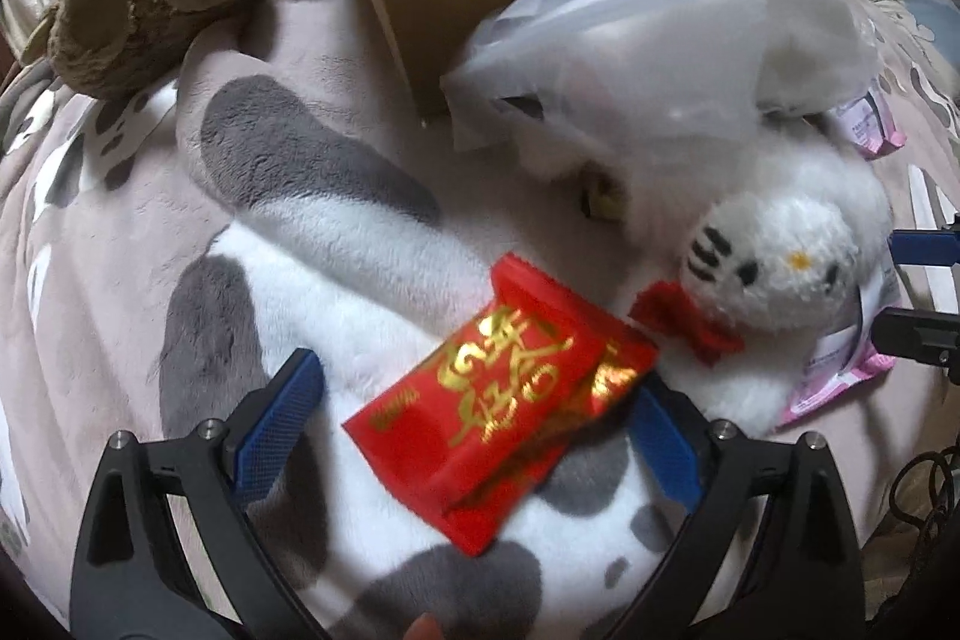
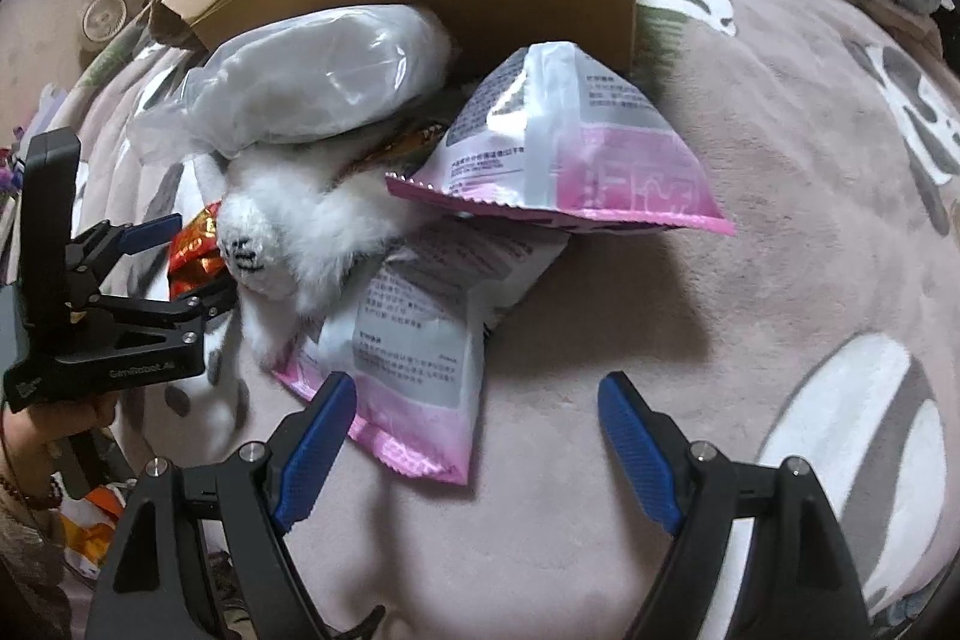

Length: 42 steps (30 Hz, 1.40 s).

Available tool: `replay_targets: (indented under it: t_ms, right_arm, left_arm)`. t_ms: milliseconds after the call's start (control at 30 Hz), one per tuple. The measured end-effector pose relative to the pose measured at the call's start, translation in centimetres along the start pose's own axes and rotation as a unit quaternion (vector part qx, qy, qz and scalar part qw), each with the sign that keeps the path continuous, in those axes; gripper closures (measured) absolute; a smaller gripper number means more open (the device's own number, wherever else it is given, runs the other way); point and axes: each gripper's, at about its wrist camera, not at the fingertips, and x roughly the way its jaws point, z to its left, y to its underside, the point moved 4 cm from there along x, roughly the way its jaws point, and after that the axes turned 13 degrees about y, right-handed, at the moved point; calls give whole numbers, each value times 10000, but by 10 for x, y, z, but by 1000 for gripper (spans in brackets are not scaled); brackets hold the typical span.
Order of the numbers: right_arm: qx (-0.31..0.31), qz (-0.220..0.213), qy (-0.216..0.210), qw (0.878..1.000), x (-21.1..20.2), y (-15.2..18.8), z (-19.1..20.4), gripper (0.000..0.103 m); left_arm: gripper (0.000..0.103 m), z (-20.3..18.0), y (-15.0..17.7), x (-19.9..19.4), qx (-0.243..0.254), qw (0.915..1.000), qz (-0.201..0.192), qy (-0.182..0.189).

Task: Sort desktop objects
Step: 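Grasp the red candy packet with the left tool while the right tool grasps a pink-white snack bag, then lift the red packet with the left tool while the right tool carries the snack bag to the box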

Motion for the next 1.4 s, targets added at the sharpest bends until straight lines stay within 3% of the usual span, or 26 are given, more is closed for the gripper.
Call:
replay_targets:
  t_ms: [267, 433, 500, 633, 667, 1133, 1400]
  right_arm:
    - [286, 131, -524, 9981, 11, -12, 6, 19]
    - [559, 223, -726, 9955, 20, -18, 4, 19]
    - [563, 207, -768, 9952, 23, -22, 8, 28]
    - [604, 200, -854, 9943, 23, -23, 9, 35]
    - [615, 202, -947, 9934, 22, -22, 9, 42]
    - [693, 122, -924, 9932, 0, 0, -4, 48]
    - [737, 91, -837, 9937, -21, 23, -19, 48]
  left_arm:
    - [9, 0, -2, -1, 202, 9997, -54, 134]
    - [31, -8, 2, -5, 251, 9995, -120, 141]
    - [43, -11, 2, -8, 300, 9993, -140, 153]
    - [53, -8, 4, -15, 179, 9992, -183, 305]
    - [56, -7, 4, -17, 181, 9991, -179, 329]
    - [57, -35, 21, -46, 396, 9987, -163, 285]
    - [57, -23, 11, -59, 298, 9986, -234, 359]
